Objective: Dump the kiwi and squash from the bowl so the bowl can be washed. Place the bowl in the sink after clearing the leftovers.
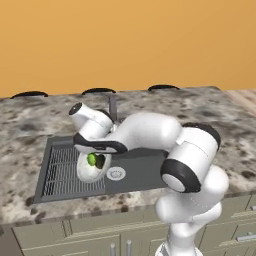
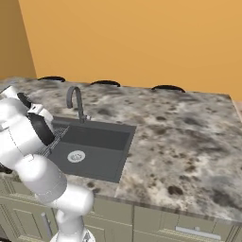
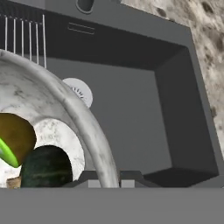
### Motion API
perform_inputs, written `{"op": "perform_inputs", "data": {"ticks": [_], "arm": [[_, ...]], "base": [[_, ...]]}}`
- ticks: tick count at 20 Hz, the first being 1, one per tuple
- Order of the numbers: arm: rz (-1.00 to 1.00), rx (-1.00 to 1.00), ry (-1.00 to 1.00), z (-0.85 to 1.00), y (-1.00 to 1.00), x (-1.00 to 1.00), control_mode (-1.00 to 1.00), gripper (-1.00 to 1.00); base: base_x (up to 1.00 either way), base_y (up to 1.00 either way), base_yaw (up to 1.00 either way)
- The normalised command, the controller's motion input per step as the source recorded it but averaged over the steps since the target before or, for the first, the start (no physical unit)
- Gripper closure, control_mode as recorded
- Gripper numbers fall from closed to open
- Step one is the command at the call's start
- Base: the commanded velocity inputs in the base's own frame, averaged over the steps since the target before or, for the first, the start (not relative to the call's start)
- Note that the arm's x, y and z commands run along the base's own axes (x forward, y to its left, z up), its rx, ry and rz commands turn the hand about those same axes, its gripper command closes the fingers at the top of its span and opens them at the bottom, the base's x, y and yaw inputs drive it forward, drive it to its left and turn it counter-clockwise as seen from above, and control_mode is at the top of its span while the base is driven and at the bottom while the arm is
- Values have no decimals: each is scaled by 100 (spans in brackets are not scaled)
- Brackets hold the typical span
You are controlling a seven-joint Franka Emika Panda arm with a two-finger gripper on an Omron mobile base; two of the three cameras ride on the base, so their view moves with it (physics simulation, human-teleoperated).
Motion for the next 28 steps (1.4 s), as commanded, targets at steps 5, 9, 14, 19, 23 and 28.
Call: {"op": "perform_inputs", "data": {"ticks": [5, 9, 14, 19, 23, 28], "arm": [[0, -9, 0, -8, 17, 8, -100, 100], [0, -17, 0, -18, 25, 19, -100, 100], [-10, -14, 0, 0, 26, 68, -100, 100], [-7, -16, 0, -5, 26, 43, -100, 100], [0, -22, 0, -7, 40, -8, -100, 100], [0, -20, 0, 0, 40, 10, -100, 100]], "base": [[0, 0, 0], [0, 0, 0], [0, 0, 0], [0, 0, 0], [0, 0, 0], [0, 0, 0]]}}
